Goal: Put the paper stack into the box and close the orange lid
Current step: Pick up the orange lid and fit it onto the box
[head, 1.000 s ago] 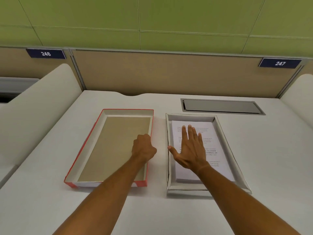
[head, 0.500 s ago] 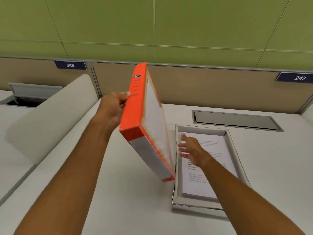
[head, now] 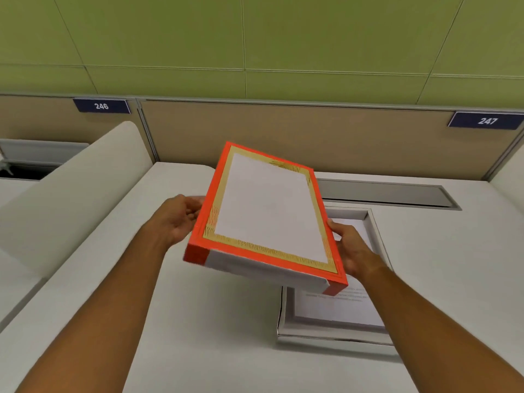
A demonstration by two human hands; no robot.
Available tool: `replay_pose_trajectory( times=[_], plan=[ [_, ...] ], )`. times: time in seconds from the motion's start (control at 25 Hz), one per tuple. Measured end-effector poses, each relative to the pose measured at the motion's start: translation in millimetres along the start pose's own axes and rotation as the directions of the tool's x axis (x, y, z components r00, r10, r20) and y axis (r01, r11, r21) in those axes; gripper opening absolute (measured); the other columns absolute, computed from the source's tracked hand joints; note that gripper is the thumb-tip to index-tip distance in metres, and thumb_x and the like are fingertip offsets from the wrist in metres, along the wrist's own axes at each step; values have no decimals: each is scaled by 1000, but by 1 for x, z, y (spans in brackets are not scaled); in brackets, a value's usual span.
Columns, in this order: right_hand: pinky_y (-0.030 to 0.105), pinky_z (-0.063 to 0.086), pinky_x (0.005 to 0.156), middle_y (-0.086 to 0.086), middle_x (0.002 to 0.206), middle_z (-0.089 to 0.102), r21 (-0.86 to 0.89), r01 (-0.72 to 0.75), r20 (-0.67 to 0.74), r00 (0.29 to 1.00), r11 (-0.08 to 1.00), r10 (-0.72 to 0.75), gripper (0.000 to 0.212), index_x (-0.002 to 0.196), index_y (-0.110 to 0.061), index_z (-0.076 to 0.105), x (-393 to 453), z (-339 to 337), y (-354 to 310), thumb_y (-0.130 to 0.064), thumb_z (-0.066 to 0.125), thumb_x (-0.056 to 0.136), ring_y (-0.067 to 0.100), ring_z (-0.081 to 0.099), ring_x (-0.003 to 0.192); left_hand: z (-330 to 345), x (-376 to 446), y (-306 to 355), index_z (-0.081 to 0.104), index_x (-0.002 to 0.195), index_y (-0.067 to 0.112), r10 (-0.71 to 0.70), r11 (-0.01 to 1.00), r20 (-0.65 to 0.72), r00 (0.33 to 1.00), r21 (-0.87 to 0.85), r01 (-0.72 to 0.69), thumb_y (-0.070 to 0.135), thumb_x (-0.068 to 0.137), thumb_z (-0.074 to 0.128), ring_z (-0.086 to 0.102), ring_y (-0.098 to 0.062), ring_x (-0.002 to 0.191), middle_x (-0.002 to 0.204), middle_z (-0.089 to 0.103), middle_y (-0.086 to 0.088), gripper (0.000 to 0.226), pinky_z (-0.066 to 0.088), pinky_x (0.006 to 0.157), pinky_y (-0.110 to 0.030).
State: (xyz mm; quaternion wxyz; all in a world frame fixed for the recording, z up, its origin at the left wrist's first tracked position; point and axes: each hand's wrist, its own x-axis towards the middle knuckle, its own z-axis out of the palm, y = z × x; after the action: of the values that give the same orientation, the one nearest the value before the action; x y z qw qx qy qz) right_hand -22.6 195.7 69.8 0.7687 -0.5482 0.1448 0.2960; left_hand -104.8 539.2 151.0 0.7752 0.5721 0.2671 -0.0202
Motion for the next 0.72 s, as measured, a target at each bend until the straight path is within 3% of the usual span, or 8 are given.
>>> replay_pose_trajectory(
  times=[0.08,0.16,0.24,0.36,0.52,0.72],
  plan=[
    [50,51,94,17,121,66,-37,26,-55,998,999,-28,48,129,-8,62,-6,-22,-8,-40,60,92,37,64,104,5,11,-15,65,116,1,-8,998,20,1000,68,7,13,94,52,72,-22,77,90,74,-12,28,61,73,-37],
    [51,53,91,18,116,68,-79,55,-101,993,995,-63,47,128,-7,61,-13,-44,-15,-36,63,91,36,67,99,17,17,-30,68,108,5,-53,992,62,997,117,45,28,87,67,73,-21,75,83,76,-8,31,60,63,-33],
    [51,56,87,19,113,69,-124,80,-141,985,989,-97,46,127,-6,60,-20,-66,-18,-34,64,91,36,68,96,32,22,-46,70,106,6,-99,977,94,991,198,79,35,77,75,73,-23,81,90,76,-10,42,61,70,-35],
    [51,57,85,19,108,71,-175,109,-204,968,978,-144,41,123,-7,60,-31,-99,-18,-32,63,92,37,70,95,60,28,-68,71,105,1,-142,970,115,983,216,115,29,72,79,68,-26,88,102,73,-17,44,57,84,-37],
    [46,60,71,15,104,72,-212,110,-279,946,971,-168,28,115,-12,62,-41,-129,-12,-31,59,95,35,71,90,91,32,-94,71,101,-4,-173,960,95,980,238,147,22,75,80,63,-30,89,105,72,-23,38,54,91,-42],
    [44,57,71,17,100,69,-229,44,-351,928,972,-125,26,109,-10,63,-45,-152,-1,-31,60,94,35,68,87,113,32,-117,69,99,-5,-185,940,44,982,299,163,22,73,81,71,-31,85,100,74,-22,39,56,90,-45]
  ],
)
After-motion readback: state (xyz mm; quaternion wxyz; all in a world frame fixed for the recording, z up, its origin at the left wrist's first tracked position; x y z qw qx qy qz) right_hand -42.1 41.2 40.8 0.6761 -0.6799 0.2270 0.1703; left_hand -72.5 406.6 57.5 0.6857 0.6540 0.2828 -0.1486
